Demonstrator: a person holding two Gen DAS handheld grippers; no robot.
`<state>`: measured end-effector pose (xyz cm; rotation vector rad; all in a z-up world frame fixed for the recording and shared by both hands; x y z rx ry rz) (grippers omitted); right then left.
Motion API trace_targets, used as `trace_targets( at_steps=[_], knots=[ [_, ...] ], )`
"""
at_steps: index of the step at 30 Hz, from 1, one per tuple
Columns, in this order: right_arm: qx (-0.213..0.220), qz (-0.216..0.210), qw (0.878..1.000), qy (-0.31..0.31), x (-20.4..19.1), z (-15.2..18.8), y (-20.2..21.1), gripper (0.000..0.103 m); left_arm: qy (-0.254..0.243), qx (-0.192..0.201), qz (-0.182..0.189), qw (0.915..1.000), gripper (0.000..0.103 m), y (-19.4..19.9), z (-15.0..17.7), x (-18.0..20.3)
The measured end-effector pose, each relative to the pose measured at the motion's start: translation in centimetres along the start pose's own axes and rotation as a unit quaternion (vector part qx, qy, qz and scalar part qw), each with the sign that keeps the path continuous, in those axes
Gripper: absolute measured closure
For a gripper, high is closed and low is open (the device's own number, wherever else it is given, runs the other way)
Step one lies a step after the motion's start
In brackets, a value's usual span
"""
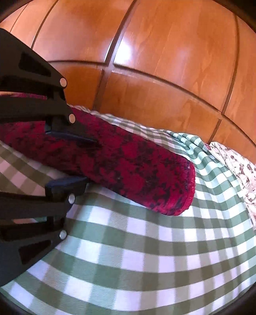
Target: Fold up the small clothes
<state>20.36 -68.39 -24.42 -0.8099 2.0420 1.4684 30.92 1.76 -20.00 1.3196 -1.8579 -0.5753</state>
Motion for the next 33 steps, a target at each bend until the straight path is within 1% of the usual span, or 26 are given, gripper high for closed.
trace_targets(
  at_steps=[1,3,6,8,12,15,20,24,26,27,30,31,33],
  knots=[
    [0.000,0.003,1.000,0.008,0.0,-0.1,-0.2,0.086,0.001,0.001,0.002,1.0000,0.004,0.0,0.0,0.0],
    [-0.002,0.008,1.000,0.013,-0.2,-0.2,-0.2,0.087,0.002,0.003,0.004,1.0000,0.004,0.0,0.0,0.0],
    [0.000,0.030,0.999,0.029,-1.0,-0.4,-0.1,0.088,0.003,0.005,0.009,0.9999,0.004,0.0,0.1,-0.1],
    [0.012,0.045,0.998,0.051,-2.2,-0.5,0.6,0.090,0.004,0.006,0.011,0.9999,0.004,0.0,0.1,-0.1],
    [0.045,0.042,0.991,0.121,-6.7,0.2,3.0,0.092,0.006,0.008,0.015,0.9998,0.004,0.1,0.1,-0.1],
    [0.069,0.024,0.980,0.186,-11.0,2.1,5.2,0.093,0.008,0.009,0.018,0.9998,0.004,0.2,0.1,-0.2],
    [0.061,-0.036,0.967,0.244,-17.0,8.0,7.6,0.093,0.011,0.010,0.025,0.9996,0.004,0.3,0.0,-0.3],
    [0.043,-0.076,0.950,0.299,-21.0,13.8,8.5,0.093,0.012,0.011,0.031,0.9994,0.004,0.4,0.0,-0.4],
    [0.026,-0.095,0.938,0.334,-22.8,17.6,8.6,0.093,0.013,0.011,0.033,0.9993,0.004,0.5,0.0,-0.4],
    [0.022,-0.101,0.933,0.345,-23.3,18.7,8.6,0.093,0.014,0.011,0.033,0.9993,0.004,0.5,0.0,-0.4],
    [0.006,-0.119,0.910,0.397,-25.2,23.8,8.4,0.093,0.015,0.012,0.035,0.9992,0.004,0.6,0.0,-0.5],
    [0.000,-0.125,0.900,0.417,-25.7,25.8,8.2,0.093,0.015,0.012,0.036,0.9992,0.004,0.6,0.0,-0.5],
    [-0.018,-0.133,0.884,0.447,-26.2,29.0,7.6,0.093,0.016,0.013,0.037,0.9991,0.004,0.6,0.0,-0.5]
  ],
)
Point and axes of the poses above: each gripper's, at about its wrist camera, not at the fingertips, and y roughly against the way its jaws point, x to its right, z to its underside, the point moved 8 cm from there along -y, roughly the way its jaws point, and after that the axes turned 10 degrees about z, right-handed, at the moved point
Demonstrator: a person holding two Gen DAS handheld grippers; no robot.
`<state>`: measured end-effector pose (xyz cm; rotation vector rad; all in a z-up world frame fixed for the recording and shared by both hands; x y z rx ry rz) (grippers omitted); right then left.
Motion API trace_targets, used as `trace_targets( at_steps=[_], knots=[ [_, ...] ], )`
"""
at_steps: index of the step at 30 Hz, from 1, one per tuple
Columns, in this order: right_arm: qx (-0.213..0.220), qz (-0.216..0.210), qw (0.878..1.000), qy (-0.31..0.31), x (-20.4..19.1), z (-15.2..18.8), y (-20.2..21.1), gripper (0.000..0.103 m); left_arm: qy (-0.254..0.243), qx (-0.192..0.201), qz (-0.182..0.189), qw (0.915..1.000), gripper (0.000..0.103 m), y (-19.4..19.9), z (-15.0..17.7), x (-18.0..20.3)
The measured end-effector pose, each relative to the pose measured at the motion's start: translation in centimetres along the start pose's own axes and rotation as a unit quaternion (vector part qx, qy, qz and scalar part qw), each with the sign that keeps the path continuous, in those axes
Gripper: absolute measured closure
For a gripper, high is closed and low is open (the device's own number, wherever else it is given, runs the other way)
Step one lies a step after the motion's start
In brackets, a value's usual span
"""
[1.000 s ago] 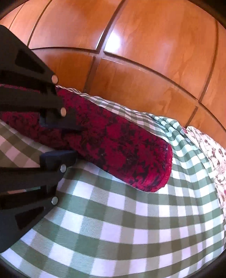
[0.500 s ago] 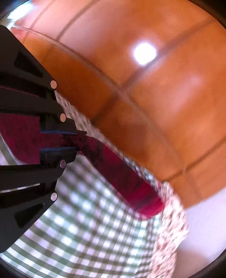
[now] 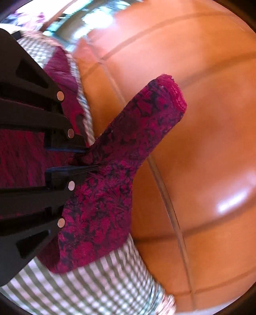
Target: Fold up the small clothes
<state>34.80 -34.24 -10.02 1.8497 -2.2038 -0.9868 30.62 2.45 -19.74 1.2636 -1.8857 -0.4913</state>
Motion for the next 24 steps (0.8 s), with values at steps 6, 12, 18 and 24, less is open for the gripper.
trace_targets(
  at_steps=[6,12,18,24],
  knots=[
    [-0.098,0.021,0.983,0.151,-5.5,8.8,-5.0,0.073,0.004,0.003,0.006,1.0000,0.004,0.2,0.0,-0.1],
    [-0.106,0.017,0.982,0.156,-4.3,10.4,-3.8,0.046,0.004,0.003,0.007,1.0000,0.004,0.4,0.0,-0.1],
    [0.032,0.116,0.986,0.120,0.1,8.4,1.8,0.021,0.020,0.006,0.032,0.9993,0.004,0.9,-0.1,-0.3],
    [0.032,0.273,0.961,-0.023,9.1,7.1,3.4,0.009,0.053,0.003,0.102,0.9934,0.004,3.5,-2.2,2.4]
  ],
)
Point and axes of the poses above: each gripper's, at about its wrist camera, not at the fingertips, and y roughly against the way its jaws point, x to its right, z to its underside, the point moved 8 cm from there along -y, roughly the way its jaws point, and after that the axes turned 10 degrees about z, right-handed, at the moved point
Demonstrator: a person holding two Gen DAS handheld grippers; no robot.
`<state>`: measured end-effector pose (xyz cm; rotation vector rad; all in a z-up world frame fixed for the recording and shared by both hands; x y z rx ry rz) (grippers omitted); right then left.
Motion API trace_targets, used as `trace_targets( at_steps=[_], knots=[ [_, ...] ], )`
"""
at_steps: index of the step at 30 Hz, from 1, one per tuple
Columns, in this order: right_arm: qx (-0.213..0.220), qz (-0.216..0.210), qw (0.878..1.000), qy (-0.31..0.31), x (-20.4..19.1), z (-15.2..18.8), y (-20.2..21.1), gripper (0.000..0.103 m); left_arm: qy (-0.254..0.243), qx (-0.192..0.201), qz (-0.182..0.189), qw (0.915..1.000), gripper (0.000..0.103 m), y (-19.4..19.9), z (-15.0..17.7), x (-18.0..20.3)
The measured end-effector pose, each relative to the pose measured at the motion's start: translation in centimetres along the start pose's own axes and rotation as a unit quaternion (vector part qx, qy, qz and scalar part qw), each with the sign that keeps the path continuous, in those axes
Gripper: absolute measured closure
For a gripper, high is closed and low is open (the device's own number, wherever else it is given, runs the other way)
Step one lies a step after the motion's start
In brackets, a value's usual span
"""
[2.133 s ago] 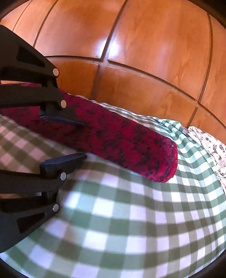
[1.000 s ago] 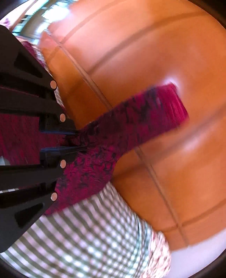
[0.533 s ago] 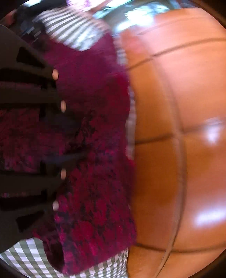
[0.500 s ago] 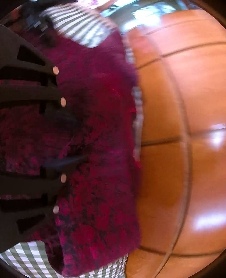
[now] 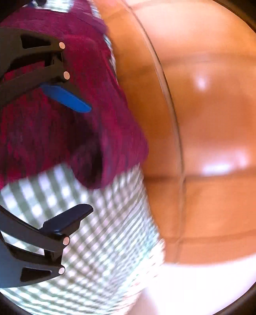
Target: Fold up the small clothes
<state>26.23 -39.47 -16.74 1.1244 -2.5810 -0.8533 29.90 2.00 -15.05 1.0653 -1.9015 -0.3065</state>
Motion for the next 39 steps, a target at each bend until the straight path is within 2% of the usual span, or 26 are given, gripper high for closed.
trace_targets(
  at_steps=[2,5,8,10,11,12,14,17,20,22,24,31,36,39],
  knots=[
    [-0.036,0.015,0.999,-0.016,1.1,0.2,-1.4,0.009,-0.034,-0.002,0.018,0.9992,0.004,0.0,-1.0,3.0],
    [-0.055,0.036,0.998,-0.025,1.7,0.3,-2.2,0.009,-0.071,0.001,0.033,0.9969,0.004,-0.9,-2.4,6.5],
    [-0.067,0.040,0.997,-0.029,2.9,0.1,-2.5,0.009,-0.097,-0.007,0.037,0.9946,0.004,-3.0,-3.0,8.6],
    [-0.096,0.033,0.995,-0.021,2.8,1.0,-3.6,0.009,-0.098,-0.026,0.047,0.9937,0.006,-5.4,-3.3,9.3],
    [-0.103,0.028,0.994,-0.019,2.6,1.3,-4.0,0.009,-0.100,-0.036,0.044,0.9934,0.020,-7.0,-3.2,9.6],
    [-0.105,0.021,0.994,-0.018,2.4,1.4,-4.3,0.009,-0.108,-0.049,0.043,0.9920,0.038,-8.3,-3.0,10.0],
    [-0.106,0.009,0.994,-0.015,2.1,1.5,-5.1,0.009,-0.117,-0.075,0.038,0.9896,0.051,-10.4,-2.6,10.4],
    [-0.142,0.013,0.990,-0.023,2.4,2.3,-6.7,0.016,-0.108,-0.093,0.047,0.9887,0.052,-12.8,-2.2,10.9],
    [-0.135,0.025,0.990,-0.010,2.1,2.4,-6.4,0.016,-0.083,-0.097,0.041,0.9910,0.053,-14.7,-2.4,10.8],
    [-0.132,0.039,0.991,0.004,1.8,2.6,-6.6,0.017,-0.066,-0.100,0.057,0.9911,0.076,-15.5,-2.6,10.7],
    [-0.131,0.043,0.990,0.005,1.9,2.6,-6.6,0.017,-0.051,-0.100,0.072,0.9910,0.088,-15.4,-3.0,10.7],
    [-0.129,0.051,0.990,0.003,2.1,2.7,-5.9,0.017,-0.090,-0.044,0.040,0.9942,0.090,-10.7,-5.0,9.0],
    [-0.129,0.066,0.989,0.016,1.8,2.7,-6.2,0.015,-0.081,-0.062,0.015,0.9947,0.090,-11.1,-3.0,5.8],
    [-0.130,0.066,0.989,0.014,1.9,2.7,-6.3,0.014,-0.070,-0.032,0.034,0.9964,0.086,-11.3,-2.0,4.9]
  ],
)
Point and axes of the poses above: each gripper's, at about its wrist camera, not at the fingertips, and y roughly against the way its jaws point, x to its right, z to its underside, the point moved 8 cm from there along -y, roughly the way its jaws point, and after that the axes turned 10 degrees about z, right-handed, at the moved point
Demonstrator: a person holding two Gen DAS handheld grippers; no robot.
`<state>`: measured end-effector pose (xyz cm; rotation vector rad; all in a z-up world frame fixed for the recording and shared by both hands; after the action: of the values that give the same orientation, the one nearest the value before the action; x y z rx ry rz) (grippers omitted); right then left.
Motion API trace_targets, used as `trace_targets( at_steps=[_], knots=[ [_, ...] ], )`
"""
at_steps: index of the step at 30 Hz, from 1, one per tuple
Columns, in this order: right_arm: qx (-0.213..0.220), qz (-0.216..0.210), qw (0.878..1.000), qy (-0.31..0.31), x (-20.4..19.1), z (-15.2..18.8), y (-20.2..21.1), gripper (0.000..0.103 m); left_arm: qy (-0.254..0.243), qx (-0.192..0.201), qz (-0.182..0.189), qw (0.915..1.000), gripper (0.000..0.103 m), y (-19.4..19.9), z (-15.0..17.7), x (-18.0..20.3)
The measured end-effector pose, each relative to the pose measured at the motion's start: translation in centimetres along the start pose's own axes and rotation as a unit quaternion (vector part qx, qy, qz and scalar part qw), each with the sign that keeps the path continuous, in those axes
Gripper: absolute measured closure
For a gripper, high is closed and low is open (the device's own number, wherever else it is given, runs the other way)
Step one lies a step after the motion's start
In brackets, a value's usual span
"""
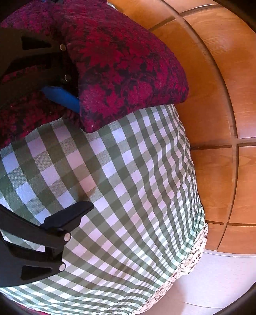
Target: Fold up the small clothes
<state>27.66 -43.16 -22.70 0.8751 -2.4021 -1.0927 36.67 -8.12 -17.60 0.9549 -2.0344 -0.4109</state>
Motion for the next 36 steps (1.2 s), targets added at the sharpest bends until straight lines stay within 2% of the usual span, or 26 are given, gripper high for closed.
trace_targets(
  at_steps=[3,5,7,9,11,13,15,18,22,25,29,33,36],
  knots=[
    [-0.011,-0.015,1.000,-0.006,0.2,0.0,-0.1,0.012,0.011,0.010,0.023,0.9996,0.078,0.4,0.4,-0.1],
    [-0.023,-0.041,0.999,-0.009,0.7,0.3,0.7,0.011,0.021,0.012,0.045,0.9987,0.073,0.6,0.5,-0.2],
    [-0.009,-0.050,0.999,0.005,1.3,0.4,2.6,0.011,0.027,0.018,0.067,0.9972,0.067,0.7,0.4,-0.4],
    [0.032,-0.060,0.997,0.024,1.4,0.0,5.2,0.010,0.021,0.022,0.073,0.9968,0.056,1.3,0.5,-0.4],
    [0.099,-0.070,0.991,0.050,0.6,-1.1,8.3,0.006,-0.001,0.021,0.067,0.9975,0.048,1.3,0.7,0.4],
    [0.175,-0.057,0.980,0.081,-0.9,-2.7,10.7,0.003,-0.021,0.012,0.044,0.9987,0.046,0.8,1.0,1.0],
    [0.202,-0.036,0.973,0.103,-2.6,-4.0,10.9,0.002,-0.027,0.010,0.036,0.9989,0.046,0.6,1.0,1.2],
    [0.163,-0.005,0.979,0.125,-4.6,-4.8,7.2,0.003,-0.022,0.011,0.040,0.9989,0.046,0.4,0.7,1.0],
    [0.084,0.057,0.989,0.108,-2.6,-3.8,1.4,0.004,-0.027,0.008,0.042,0.9987,0.043,0.4,0.9,0.9],
    [0.031,0.053,0.995,0.082,-1.6,-3.3,-1.0,0.003,-0.040,-0.009,0.038,0.9984,0.039,-0.1,1.3,1.1],
    [0.040,0.074,0.992,0.089,-1.5,-3.4,-0.9,0.003,-0.058,-0.014,0.024,0.9979,0.035,-0.4,1.3,1.5],
    [0.054,0.076,0.992,0.089,-1.8,-3.4,0.4,0.002,-0.043,-0.003,0.042,0.9982,0.035,0.0,1.1,1.2],
    [0.128,0.086,0.982,0.105,-2.0,-3.5,4.9,0.002,-0.040,-0.002,0.045,0.9982,0.035,0.1,1.1,1.1]
  ],
)
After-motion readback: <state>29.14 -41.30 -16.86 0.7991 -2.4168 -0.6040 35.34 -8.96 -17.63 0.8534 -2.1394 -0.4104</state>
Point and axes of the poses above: each gripper's, at about its wrist camera, not at the fingertips, and y roughly against the way its jaws point, x to its right, z to its underside, the point moved 8 cm from there along -y, roughly the way its jaws point, and after that the axes turned 10 degrees about z, right-handed, at the moved point
